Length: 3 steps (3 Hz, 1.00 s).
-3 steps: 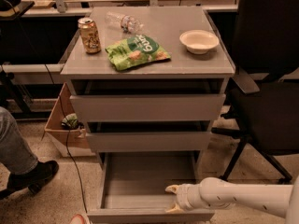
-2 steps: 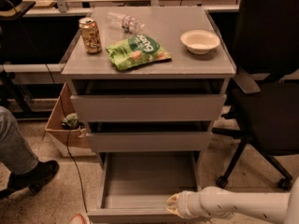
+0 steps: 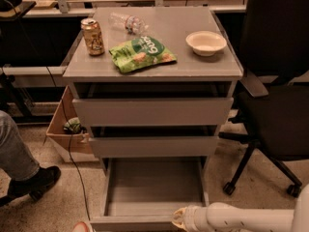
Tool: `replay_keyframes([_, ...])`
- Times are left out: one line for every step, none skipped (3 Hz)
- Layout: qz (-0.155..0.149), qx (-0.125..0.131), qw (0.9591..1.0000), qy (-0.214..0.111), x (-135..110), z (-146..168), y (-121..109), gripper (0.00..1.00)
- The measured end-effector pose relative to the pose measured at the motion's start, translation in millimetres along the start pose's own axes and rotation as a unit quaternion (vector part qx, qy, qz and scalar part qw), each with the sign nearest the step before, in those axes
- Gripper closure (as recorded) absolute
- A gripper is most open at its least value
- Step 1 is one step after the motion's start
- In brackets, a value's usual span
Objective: Close bottom drawer
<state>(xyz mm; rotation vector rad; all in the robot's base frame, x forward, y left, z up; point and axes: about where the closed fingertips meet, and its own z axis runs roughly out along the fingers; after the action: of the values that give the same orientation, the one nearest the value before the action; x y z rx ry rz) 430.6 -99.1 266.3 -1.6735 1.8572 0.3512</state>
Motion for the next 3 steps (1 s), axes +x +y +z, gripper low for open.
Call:
replay_keyframes([0.011,0.004,0.9999,0.007,20,23,9,1.0])
replay_keyframes([0.024,0.006,0.9991,0.034,45,39,16,1.0])
replay_keyframes([0.031,0.013,0.9979,0.056,68,51,21,1.0])
